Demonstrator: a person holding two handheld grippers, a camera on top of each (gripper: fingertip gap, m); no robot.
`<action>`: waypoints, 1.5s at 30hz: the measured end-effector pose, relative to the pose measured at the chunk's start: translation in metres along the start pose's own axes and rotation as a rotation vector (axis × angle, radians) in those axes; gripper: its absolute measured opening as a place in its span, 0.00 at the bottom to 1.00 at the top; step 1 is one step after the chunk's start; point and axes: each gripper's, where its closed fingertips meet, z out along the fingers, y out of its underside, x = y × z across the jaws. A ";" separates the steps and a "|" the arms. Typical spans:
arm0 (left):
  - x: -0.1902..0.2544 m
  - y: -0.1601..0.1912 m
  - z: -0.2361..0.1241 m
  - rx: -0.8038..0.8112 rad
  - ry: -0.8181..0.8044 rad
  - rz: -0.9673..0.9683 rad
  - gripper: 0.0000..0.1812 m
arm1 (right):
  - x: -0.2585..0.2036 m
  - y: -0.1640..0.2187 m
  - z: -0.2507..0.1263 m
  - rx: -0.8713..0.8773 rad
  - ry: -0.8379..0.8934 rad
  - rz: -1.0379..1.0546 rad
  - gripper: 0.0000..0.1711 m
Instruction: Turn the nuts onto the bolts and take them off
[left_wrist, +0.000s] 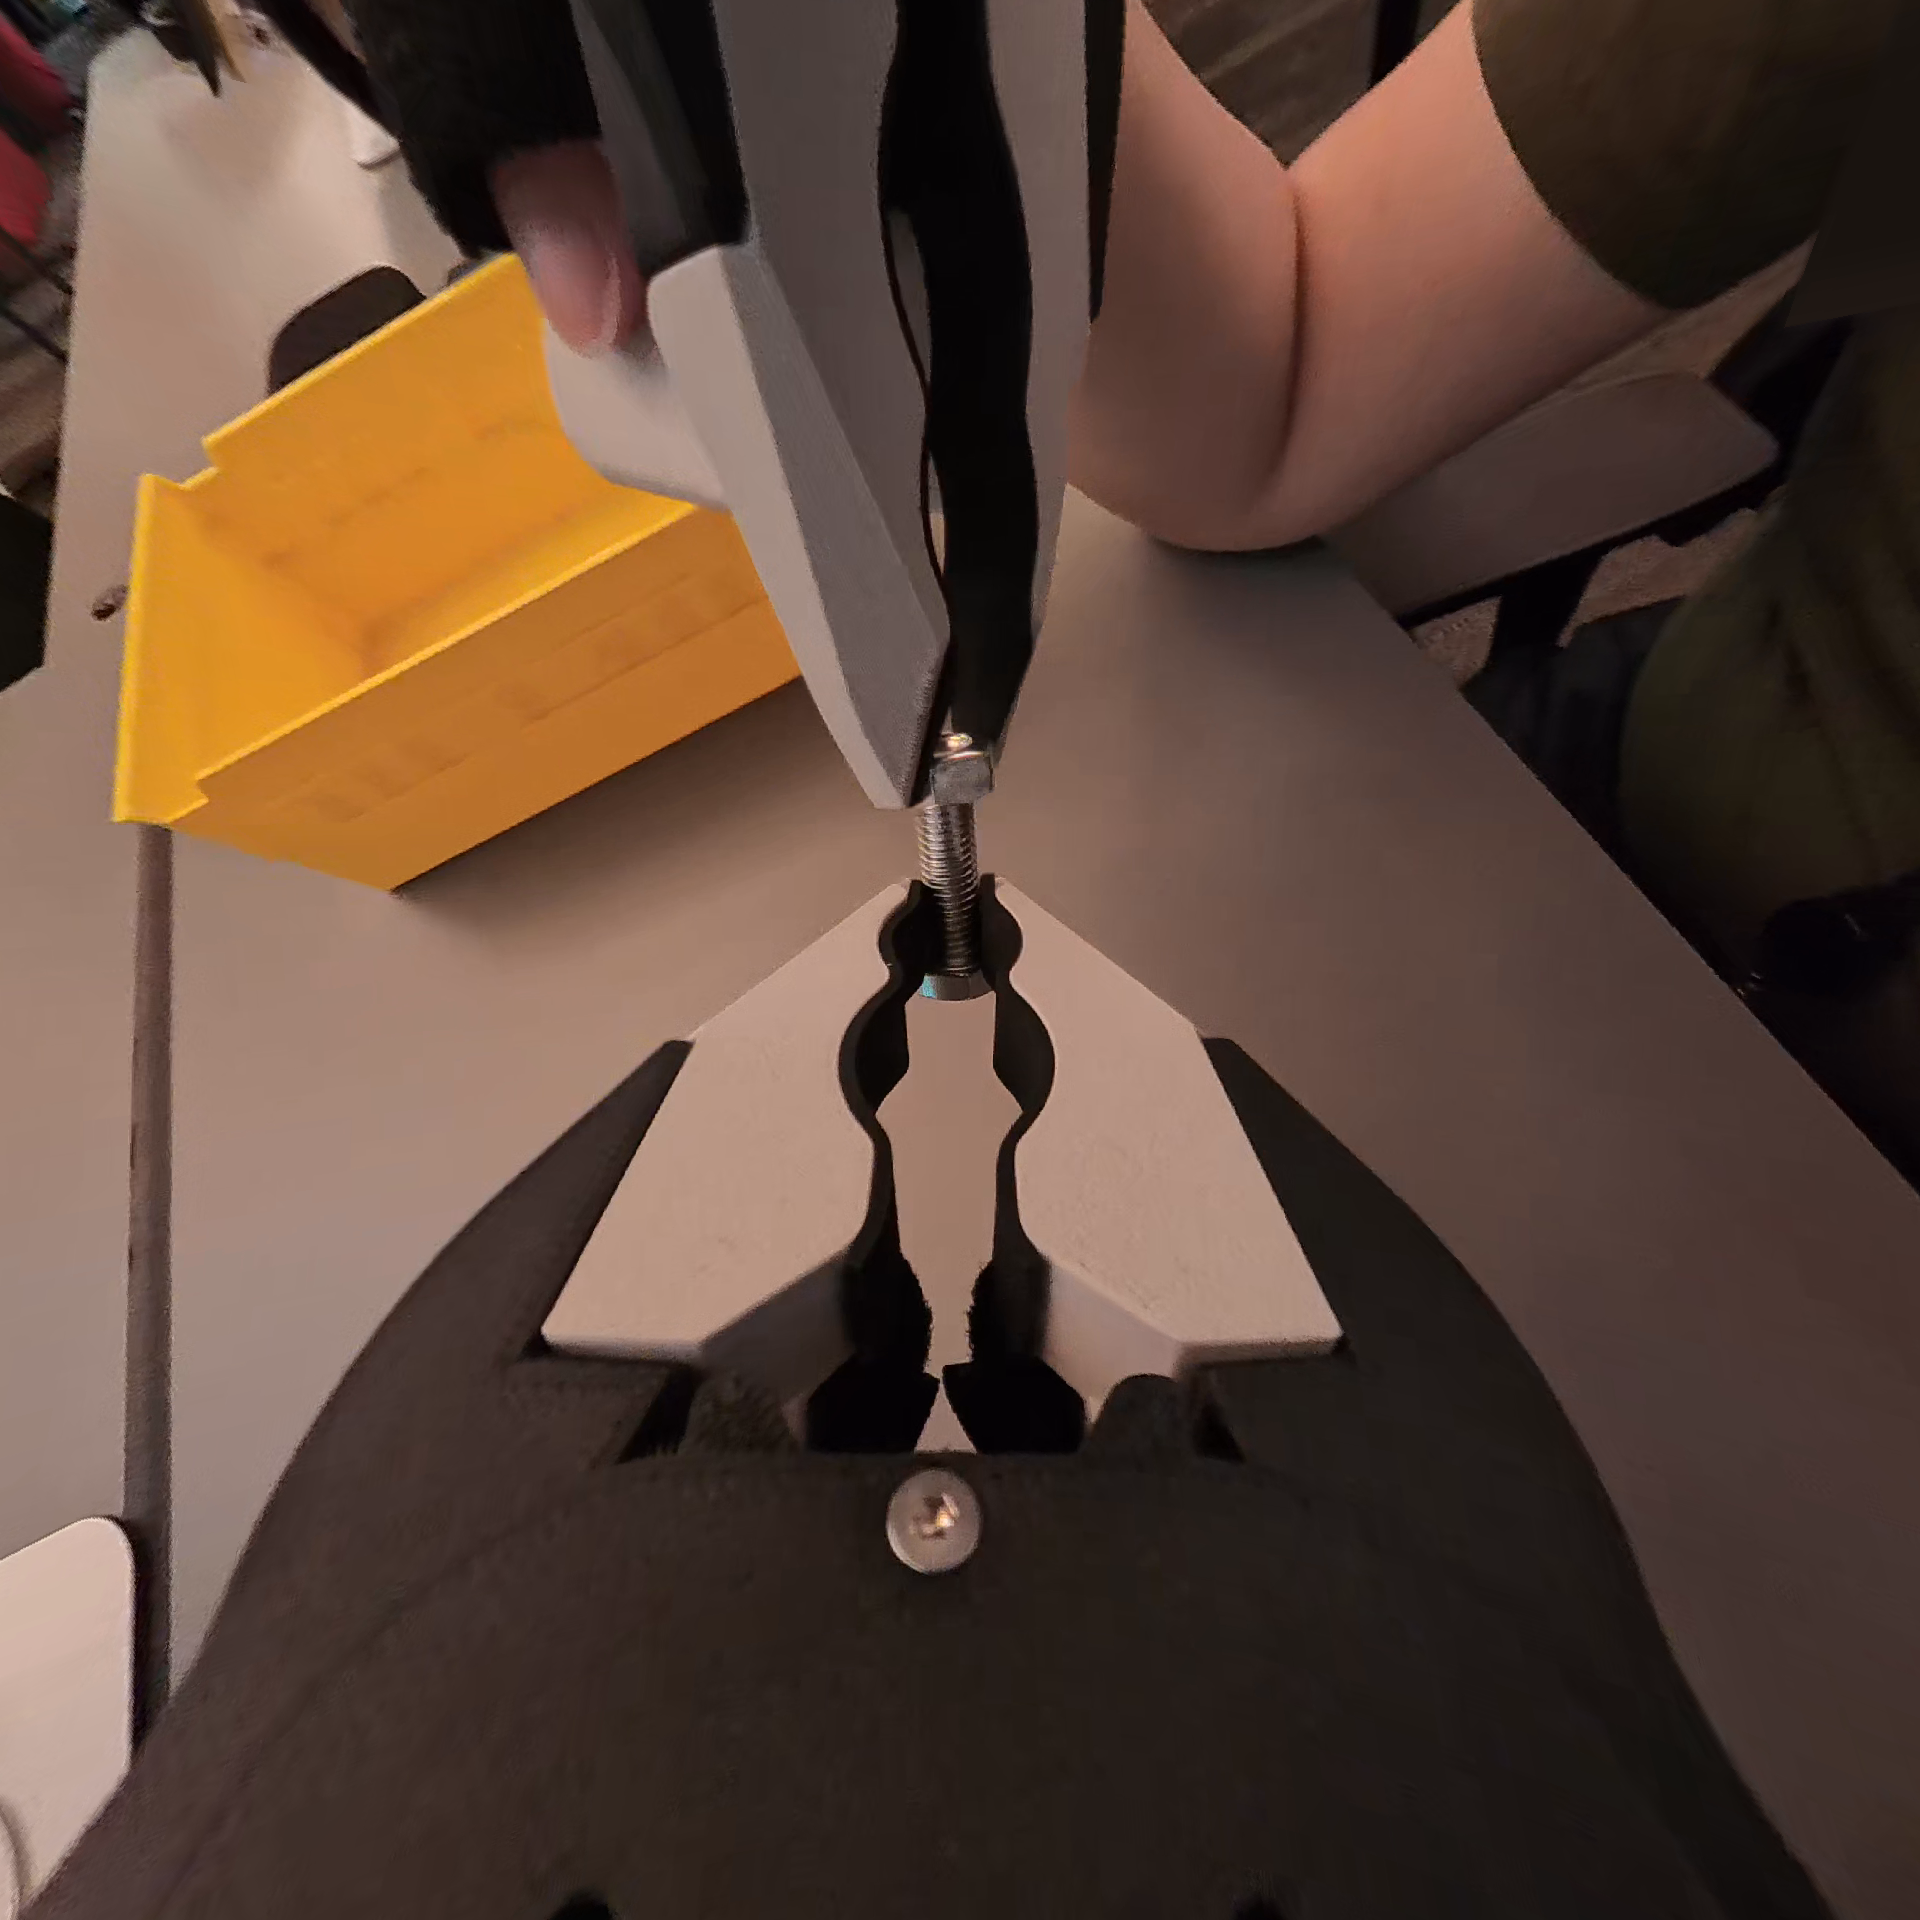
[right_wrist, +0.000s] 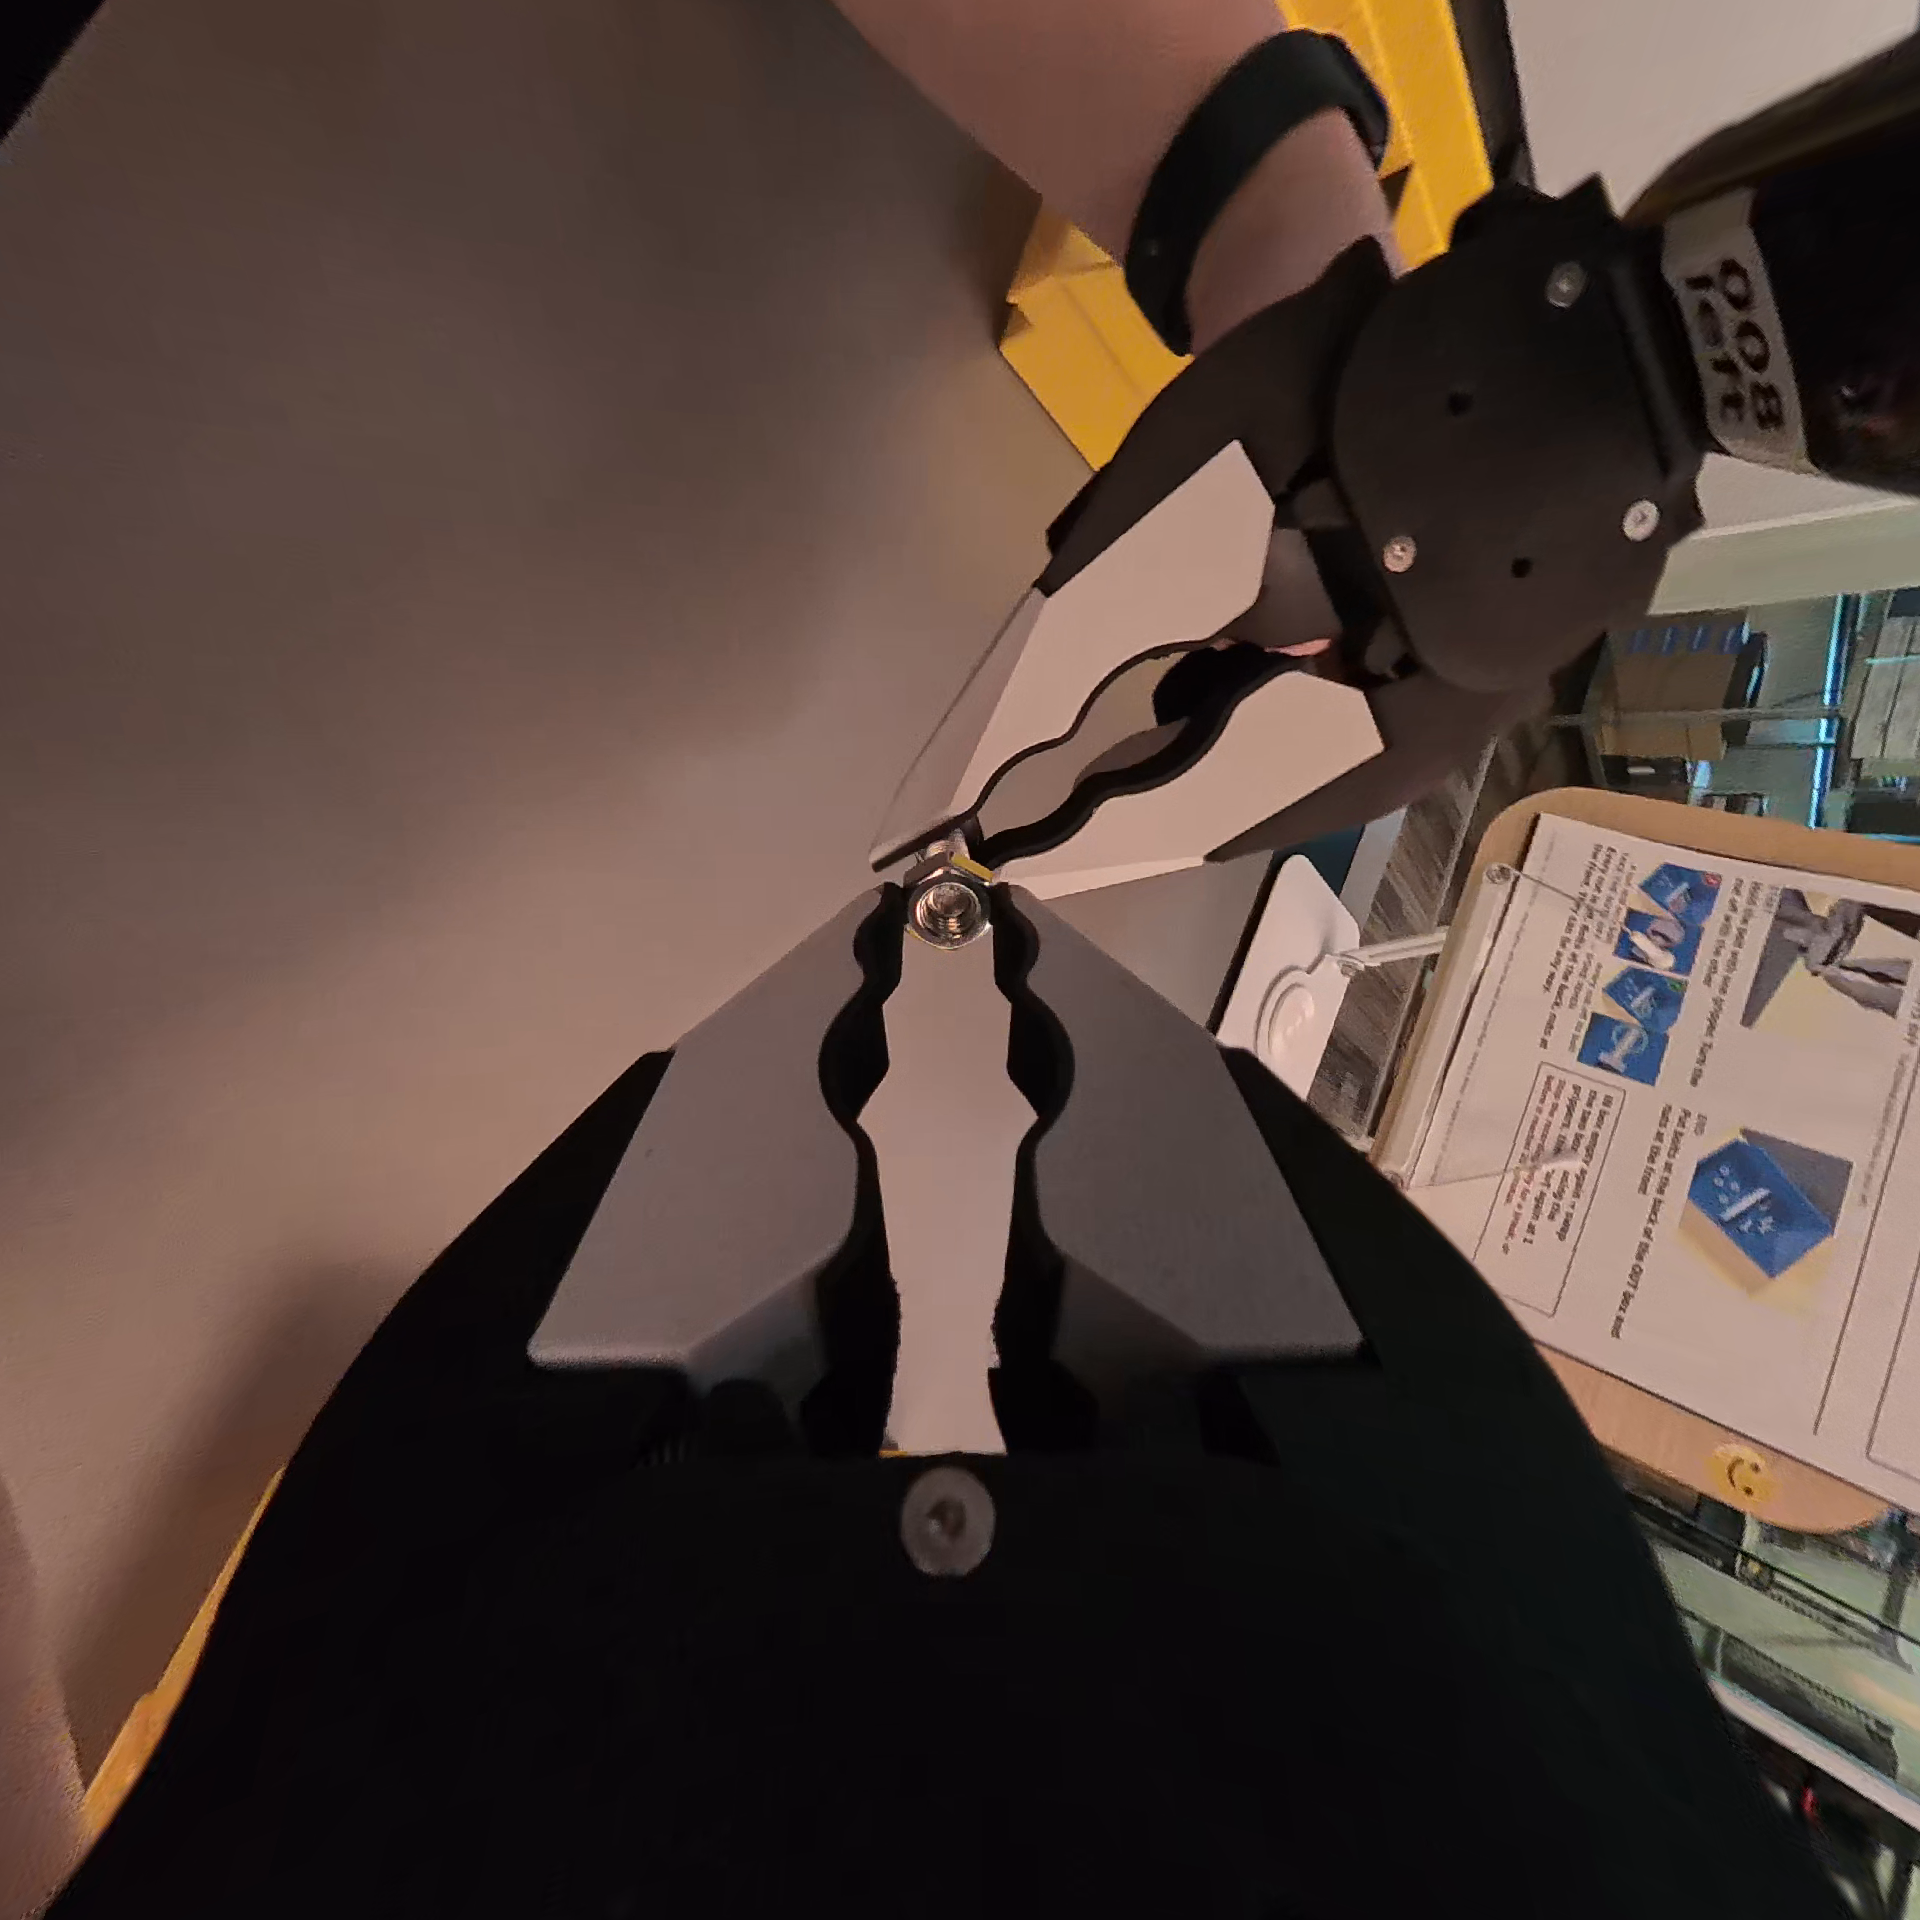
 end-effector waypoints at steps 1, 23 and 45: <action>0.003 0.002 0.000 -0.011 0.016 0.002 0.04 | -0.002 -0.002 0.001 0.003 -0.012 -0.009 0.09; -0.068 0.027 -0.050 -0.208 -0.437 -0.133 0.04 | 0.077 0.033 0.023 0.117 0.026 0.973 0.09; -0.093 0.000 -0.104 0.052 -0.591 -0.304 0.04 | 0.136 0.009 -0.013 0.548 0.247 0.926 0.30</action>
